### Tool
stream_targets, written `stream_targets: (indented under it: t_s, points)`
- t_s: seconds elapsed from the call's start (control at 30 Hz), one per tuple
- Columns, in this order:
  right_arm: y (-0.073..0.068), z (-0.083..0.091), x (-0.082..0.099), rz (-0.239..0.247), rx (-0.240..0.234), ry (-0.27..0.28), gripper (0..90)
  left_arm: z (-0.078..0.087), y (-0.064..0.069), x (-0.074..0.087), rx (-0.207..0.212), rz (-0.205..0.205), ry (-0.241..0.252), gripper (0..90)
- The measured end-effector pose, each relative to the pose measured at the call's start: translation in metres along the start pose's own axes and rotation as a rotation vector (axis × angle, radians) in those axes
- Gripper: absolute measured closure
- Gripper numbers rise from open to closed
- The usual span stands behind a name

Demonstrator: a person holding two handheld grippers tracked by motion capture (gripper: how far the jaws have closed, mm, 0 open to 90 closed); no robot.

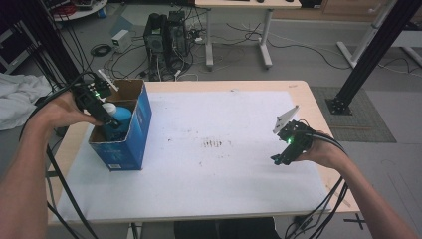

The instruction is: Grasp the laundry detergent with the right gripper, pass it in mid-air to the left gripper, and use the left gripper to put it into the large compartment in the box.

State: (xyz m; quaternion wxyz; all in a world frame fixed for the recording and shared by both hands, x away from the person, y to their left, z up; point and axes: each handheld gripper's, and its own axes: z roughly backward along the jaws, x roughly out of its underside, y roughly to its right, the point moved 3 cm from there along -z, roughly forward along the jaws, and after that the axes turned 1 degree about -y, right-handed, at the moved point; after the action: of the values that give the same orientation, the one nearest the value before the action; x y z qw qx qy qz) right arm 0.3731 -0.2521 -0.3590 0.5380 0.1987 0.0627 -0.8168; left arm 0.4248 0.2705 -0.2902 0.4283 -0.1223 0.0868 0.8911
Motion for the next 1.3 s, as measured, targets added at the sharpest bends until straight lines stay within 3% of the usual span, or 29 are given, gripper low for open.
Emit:
stream_targets:
  t_s: [0.13, 0.17, 0.3, 0.33, 0.37, 0.5, 0.63, 1.3]
  points:
    - [0.002, -0.001, 0.000, 0.023, 0.004, 0.004, 12.9, -0.007, 0.000, 0.001, -0.007, -0.010, -0.011, 38.2]
    - [0.002, -0.001, 0.000, 0.020, 0.006, 0.003, 12.9, -0.011, 0.002, 0.002, -0.006, 0.016, 0.003, 38.1]
    - [0.000, -0.002, 0.000, 0.012, 0.006, -0.001, 12.9, -0.016, 0.002, 0.003, -0.007, 0.015, 0.008, 38.2]
    - [0.000, -0.002, 0.000, 0.012, 0.006, -0.001, 12.9, -0.016, 0.002, 0.003, -0.007, 0.015, 0.008, 38.2]
    - [0.002, -0.003, 0.000, 0.025, 0.007, 0.005, 12.9, -0.014, -0.001, 0.004, -0.008, -0.012, -0.014, 38.2]
    - [0.001, -0.005, 0.001, 0.023, 0.001, -0.003, 12.9, -0.016, 0.001, 0.004, -0.006, 0.014, 0.004, 38.1]
    - [-0.001, -0.005, 0.000, 0.016, -0.002, -0.007, 12.9, -0.016, 0.001, 0.005, -0.015, -0.002, -0.005, 38.0]
    - [-0.001, -0.005, -0.002, 0.014, 0.000, -0.007, 12.9, -0.018, 0.002, 0.003, -0.034, 0.001, -0.001, 36.7]
